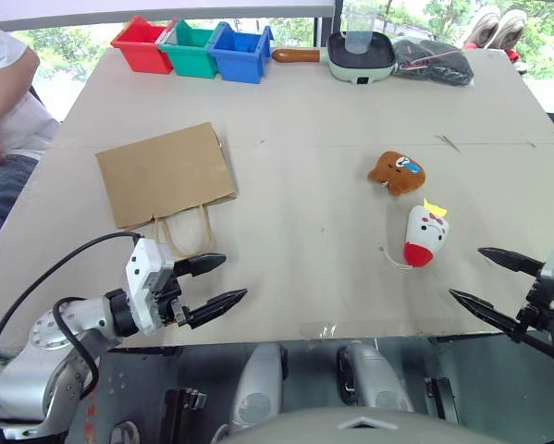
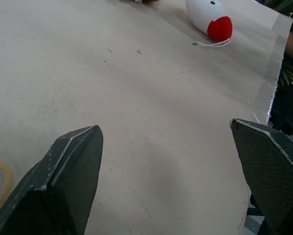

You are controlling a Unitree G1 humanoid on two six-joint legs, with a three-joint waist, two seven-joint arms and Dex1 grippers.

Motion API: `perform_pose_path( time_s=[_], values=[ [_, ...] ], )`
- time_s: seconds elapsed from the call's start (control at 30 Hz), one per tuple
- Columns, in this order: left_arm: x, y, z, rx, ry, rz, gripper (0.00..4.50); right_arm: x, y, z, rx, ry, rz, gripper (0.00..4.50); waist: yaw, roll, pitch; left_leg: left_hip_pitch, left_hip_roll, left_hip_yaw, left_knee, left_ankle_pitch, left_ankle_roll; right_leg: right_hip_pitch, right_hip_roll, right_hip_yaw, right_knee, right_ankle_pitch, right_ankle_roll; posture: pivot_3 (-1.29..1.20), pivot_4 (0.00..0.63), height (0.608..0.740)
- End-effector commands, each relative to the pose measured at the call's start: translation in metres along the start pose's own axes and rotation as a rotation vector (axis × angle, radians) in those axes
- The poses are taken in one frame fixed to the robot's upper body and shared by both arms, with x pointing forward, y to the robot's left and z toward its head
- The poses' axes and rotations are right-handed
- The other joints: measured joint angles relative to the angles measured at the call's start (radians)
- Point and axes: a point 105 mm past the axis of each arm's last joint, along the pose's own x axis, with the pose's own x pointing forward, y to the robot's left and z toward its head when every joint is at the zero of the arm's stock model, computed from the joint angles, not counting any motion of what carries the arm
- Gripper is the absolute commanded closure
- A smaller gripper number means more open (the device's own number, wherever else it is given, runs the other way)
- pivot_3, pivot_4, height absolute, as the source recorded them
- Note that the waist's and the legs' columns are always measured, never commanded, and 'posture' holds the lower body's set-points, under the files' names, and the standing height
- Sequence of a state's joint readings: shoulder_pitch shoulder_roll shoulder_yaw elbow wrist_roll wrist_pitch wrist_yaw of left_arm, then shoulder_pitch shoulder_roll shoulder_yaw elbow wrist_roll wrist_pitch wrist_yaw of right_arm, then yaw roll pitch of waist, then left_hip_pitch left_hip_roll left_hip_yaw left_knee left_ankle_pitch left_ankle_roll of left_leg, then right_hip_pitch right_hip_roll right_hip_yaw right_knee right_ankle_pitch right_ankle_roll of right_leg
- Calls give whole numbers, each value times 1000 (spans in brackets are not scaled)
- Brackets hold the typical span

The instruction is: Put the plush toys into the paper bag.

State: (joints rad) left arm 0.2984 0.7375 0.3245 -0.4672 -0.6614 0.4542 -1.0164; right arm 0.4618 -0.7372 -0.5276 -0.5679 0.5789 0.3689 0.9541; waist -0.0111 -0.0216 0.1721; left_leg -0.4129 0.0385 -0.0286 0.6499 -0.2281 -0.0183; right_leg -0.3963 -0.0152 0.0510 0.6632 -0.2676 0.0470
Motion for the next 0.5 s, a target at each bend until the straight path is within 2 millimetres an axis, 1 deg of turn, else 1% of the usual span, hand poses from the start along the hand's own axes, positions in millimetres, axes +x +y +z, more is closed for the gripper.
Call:
perform_pose_path(
  time_s=[0.03,0.1,0.13,0.23,0.37,0.5],
  values=[
    [-2,18,18,14,-101,101,16,14,4,18,-63,-88,9,0,0,0,0,0,0,0,0,0,0,0,0,0,0,0,0,0,150,740],
    [-14,43,34,-22,-204,239,16,38,17,37,-103,-187,58,0,-3,0,0,1,0,0,0,0,0,0,0,0,0,0,0,0,150,740],
    [-20,53,40,-29,-224,287,16,48,23,44,-111,-215,85,0,-5,-1,0,0,2,-1,2,0,0,0,3,-1,2,1,0,0,150,740],
    [-38,62,44,43,-157,328,16,68,38,51,-166,-203,150,0,-5,0,0,1,2,-2,2,0,0,0,4,-1,3,3,2,0,150,740],
    [-61,71,39,220,13,314,16,85,63,55,-189,-218,296,0,-1,-1,0,-1,0,-2,-2,0,0,-1,2,-1,0,4,-1,0,150,740],
    [-72,77,32,345,133,244,16,97,74,58,-195,-252,344,0,1,0,1,-2,0,-2,-2,0,0,-1,1,-2,-1,4,-2,0,150,740]
  ],
)
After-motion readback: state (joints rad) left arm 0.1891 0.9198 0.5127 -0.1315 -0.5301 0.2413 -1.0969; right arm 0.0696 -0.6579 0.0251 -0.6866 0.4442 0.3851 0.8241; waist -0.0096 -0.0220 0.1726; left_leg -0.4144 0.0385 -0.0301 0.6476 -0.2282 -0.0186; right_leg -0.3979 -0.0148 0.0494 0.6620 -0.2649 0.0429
